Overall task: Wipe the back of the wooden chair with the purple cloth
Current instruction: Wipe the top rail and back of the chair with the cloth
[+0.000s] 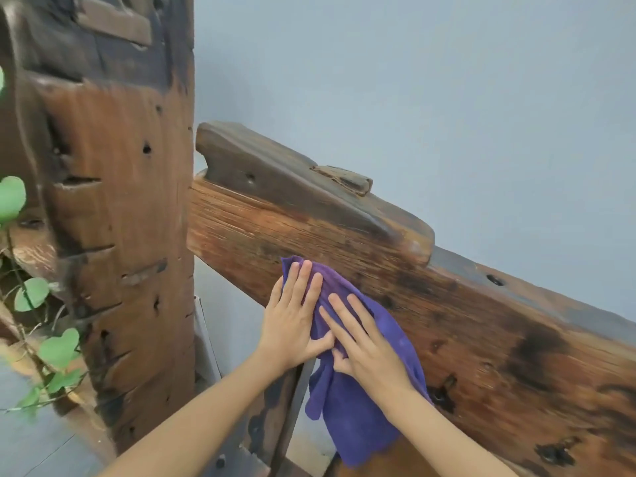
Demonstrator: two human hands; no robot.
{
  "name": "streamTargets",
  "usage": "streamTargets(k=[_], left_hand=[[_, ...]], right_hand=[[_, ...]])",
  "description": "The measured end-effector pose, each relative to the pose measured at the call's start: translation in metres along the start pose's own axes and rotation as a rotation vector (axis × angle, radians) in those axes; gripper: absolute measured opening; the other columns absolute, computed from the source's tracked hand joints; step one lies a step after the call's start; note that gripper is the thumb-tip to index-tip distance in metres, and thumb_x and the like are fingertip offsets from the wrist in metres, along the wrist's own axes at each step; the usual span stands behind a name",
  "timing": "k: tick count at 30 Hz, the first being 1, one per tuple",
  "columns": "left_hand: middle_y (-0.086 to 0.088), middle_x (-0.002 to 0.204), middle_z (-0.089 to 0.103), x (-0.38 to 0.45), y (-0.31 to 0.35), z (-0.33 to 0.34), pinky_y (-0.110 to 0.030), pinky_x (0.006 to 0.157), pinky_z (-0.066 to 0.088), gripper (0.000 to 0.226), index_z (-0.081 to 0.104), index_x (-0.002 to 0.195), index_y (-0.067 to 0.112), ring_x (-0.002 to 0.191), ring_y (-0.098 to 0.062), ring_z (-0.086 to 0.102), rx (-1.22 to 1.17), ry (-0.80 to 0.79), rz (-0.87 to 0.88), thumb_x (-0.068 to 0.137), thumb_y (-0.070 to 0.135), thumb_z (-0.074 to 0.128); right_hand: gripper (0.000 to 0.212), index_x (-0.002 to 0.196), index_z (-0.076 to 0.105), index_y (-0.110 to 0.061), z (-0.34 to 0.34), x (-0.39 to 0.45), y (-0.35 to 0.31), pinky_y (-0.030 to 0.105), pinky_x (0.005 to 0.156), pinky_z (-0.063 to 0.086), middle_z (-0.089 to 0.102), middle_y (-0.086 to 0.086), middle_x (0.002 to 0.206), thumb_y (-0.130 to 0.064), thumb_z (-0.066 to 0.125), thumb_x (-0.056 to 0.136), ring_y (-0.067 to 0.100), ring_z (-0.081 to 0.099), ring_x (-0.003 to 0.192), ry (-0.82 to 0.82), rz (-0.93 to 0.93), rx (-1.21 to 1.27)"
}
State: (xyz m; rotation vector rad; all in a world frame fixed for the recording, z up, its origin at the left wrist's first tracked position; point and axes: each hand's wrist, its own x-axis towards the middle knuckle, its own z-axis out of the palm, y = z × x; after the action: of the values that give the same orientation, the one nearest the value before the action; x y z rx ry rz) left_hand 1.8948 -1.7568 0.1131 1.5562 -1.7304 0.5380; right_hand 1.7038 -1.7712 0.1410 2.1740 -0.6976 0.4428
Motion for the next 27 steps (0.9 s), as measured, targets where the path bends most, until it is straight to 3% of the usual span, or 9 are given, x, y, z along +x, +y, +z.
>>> streamTargets(k=[7,11,17,22,27], left_hand=[[-0.011,0.170,-0.006,0.000,-0.068,-0.009,-0.042,0.127,0.000,0.107,-0.011,0.160,0.015,0.157,-0.032,-0.003,-0.064,0.050,-0.234,0.085,0.061,0.050],[-0.014,0.169,-0.005,0.003,-0.103,-0.012,-0.046,0.126,0.008,0.100,-0.009,0.160,0.010,0.157,-0.033,-0.002,-0.126,0.069,-0.336,0.089,0.057,0.043],[-0.004,0.170,-0.008,0.017,-0.154,-0.024,-0.046,0.126,0.012,0.085,-0.002,0.160,0.010,0.157,-0.022,-0.005,-0.208,0.139,-0.504,0.098,0.068,0.007],[0.001,0.170,-0.006,0.040,-0.194,-0.039,-0.049,0.125,0.020,0.083,0.000,0.162,0.015,0.157,-0.017,0.000,-0.224,0.164,-0.456,0.099,0.068,0.011],[-0.009,0.170,-0.005,0.097,-0.219,-0.079,-0.045,0.125,0.017,0.085,0.002,0.162,0.016,0.157,-0.019,-0.002,-0.131,0.173,-0.355,0.097,0.070,0.006]], right_hand=[[0.082,0.147,0.052,-0.010,0.005,0.089,-0.041,0.033,0.127,-0.005,0.039,0.011,0.159,-0.019,0.079,0.070,0.027,0.026,0.148,0.022,-0.019,0.169],[0.083,0.149,0.048,-0.008,0.011,0.136,-0.064,0.039,0.126,0.008,0.036,0.012,0.161,-0.019,0.074,0.071,0.026,0.032,0.150,0.003,-0.083,0.185],[0.074,0.141,0.058,-0.007,0.013,0.214,-0.088,0.041,0.123,0.014,0.053,0.011,0.149,-0.027,0.071,0.070,0.025,0.035,0.144,0.078,-0.184,0.151],[0.074,0.131,0.066,-0.006,0.004,0.257,-0.082,0.040,0.124,0.010,0.057,0.013,0.145,-0.027,0.079,0.062,0.029,0.030,0.142,0.192,-0.200,0.174],[0.070,0.145,0.052,-0.003,-0.019,0.299,-0.057,0.041,0.126,0.011,0.039,0.015,0.159,-0.022,0.070,0.080,0.034,0.024,0.152,0.227,-0.182,0.352]])
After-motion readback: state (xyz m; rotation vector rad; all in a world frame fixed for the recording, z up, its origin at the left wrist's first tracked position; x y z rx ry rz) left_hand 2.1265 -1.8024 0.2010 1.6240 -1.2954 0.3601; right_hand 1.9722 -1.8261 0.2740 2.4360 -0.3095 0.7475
